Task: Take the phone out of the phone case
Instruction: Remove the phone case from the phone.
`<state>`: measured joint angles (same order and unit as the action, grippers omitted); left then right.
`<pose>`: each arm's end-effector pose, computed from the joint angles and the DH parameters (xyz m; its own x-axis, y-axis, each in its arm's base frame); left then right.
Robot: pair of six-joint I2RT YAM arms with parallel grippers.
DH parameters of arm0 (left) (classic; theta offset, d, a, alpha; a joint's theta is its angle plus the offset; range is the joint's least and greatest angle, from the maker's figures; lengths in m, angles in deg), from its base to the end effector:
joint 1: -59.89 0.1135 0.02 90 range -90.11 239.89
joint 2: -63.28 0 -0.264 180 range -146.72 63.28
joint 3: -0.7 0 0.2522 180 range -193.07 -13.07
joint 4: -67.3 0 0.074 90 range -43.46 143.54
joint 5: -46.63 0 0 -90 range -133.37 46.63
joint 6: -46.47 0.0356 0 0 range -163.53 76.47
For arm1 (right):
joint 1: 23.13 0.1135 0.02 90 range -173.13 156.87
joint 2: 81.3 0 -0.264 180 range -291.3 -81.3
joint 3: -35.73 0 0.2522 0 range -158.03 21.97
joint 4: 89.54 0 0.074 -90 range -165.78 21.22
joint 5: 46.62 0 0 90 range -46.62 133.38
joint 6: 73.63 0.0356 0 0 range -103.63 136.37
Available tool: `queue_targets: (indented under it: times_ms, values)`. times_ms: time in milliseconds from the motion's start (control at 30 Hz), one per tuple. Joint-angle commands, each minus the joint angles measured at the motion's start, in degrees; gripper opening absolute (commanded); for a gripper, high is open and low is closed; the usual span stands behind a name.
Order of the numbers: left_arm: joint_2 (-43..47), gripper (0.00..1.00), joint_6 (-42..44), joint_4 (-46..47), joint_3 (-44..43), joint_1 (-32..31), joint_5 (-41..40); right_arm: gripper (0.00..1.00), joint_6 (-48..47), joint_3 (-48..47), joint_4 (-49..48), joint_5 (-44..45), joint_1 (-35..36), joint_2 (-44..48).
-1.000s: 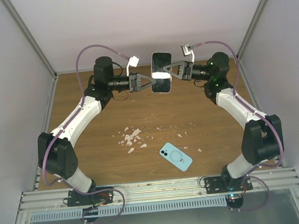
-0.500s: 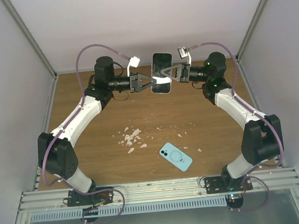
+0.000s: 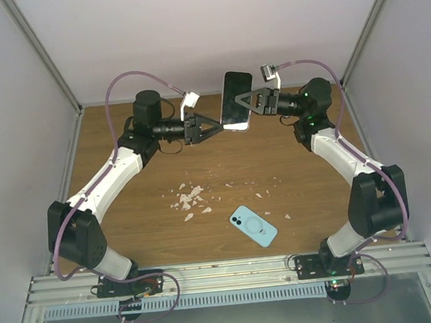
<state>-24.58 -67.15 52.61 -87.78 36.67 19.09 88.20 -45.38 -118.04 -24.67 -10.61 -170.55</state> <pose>0.3093 -0.1670 0.3581 -0.5944 0.0534 -0.8024 0.8017 0.1170 -0.5861 0.3326 0.1077 0.3721 -0.7776 0.1911 -0.5990 -0.6127 -0.0167 0.7901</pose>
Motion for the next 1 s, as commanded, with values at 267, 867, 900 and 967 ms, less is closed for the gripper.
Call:
queue_targets:
  times_ms: [267, 867, 900, 967]
  values:
    - [1.3, 0.30, -2.5, 4.7, 2.6, -0.2, 0.1, 0.01, 4.7, 0.8, -8.0, 0.4, -0.3, 1.4]
    - [0.9, 0.27, -5.2, 5.3, 4.0, 0.0, -3.1, 0.01, 6.9, 2.4, -10.5, 1.2, -0.8, 1.8]
    - [0.8, 0.26, -5.2, 5.1, 4.0, 0.0, -3.5, 0.01, 7.3, 2.5, -11.0, 1.2, -0.8, 1.8]
    - [0.7, 0.25, -5.3, 4.7, 4.0, 0.2, -4.3, 0.01, 7.8, 2.5, -11.9, 1.0, -0.7, 1.8]
